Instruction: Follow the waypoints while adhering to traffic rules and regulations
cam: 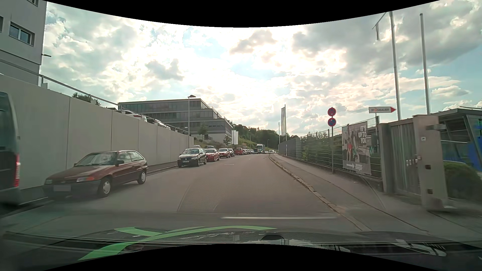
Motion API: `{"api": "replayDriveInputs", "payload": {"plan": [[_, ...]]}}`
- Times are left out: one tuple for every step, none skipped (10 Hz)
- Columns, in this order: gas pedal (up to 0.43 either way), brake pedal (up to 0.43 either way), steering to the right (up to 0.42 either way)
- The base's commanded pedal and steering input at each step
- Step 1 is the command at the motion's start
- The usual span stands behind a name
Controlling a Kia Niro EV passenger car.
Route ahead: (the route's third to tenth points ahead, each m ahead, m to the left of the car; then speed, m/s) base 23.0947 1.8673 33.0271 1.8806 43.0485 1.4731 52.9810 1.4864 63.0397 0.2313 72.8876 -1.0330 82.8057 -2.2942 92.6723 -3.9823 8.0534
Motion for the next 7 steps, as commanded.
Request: {"api": "replayDriveInputs", "payload": {"plan": [[0.098, 0.000, -0.010], [0.098, 0.000, -0.011], [0.098, 0.000, -0.011], [0.098, 0.000, -0.011], [0.110, 0.000, -0.009], [0.110, 0.000, -0.007], [0.110, 0.000, -0.005]]}}
